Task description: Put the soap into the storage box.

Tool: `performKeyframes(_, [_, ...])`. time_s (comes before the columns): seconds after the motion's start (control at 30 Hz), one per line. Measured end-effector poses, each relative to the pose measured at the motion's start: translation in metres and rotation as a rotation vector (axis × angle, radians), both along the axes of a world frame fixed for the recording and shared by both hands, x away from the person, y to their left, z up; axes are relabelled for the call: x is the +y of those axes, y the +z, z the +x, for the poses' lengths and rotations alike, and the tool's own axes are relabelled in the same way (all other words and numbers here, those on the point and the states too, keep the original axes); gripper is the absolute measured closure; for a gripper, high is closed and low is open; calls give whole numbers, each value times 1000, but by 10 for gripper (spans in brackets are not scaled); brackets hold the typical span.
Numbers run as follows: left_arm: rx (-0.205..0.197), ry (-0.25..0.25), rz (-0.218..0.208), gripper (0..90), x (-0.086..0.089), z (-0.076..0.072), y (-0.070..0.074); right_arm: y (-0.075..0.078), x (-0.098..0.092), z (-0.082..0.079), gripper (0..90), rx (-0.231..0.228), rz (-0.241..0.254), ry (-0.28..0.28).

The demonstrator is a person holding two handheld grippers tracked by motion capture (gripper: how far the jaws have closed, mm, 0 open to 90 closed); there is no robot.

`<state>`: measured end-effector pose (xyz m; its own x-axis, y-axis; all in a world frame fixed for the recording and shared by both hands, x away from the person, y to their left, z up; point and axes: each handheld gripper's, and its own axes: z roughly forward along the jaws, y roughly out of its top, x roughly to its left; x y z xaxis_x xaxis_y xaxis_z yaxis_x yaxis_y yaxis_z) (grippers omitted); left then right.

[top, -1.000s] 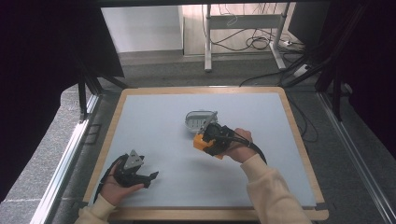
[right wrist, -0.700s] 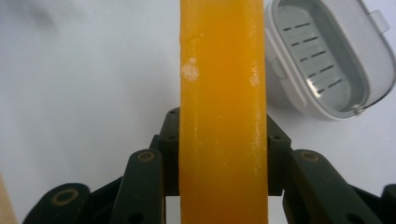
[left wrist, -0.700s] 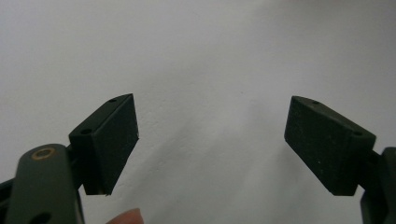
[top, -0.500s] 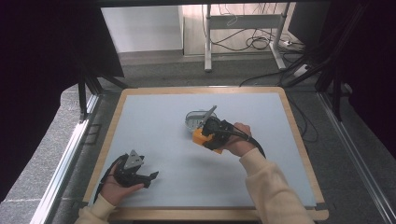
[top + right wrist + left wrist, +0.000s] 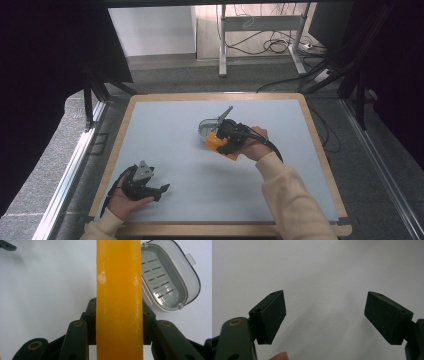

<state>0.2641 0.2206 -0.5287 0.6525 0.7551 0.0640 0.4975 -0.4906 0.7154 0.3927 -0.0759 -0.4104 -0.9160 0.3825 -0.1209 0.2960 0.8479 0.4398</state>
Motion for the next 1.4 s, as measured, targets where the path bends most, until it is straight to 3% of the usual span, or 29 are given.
performKeyframes(1.4, [-1,-10,0,177,0,0,0,-1,1,51,615,34,8,-16])
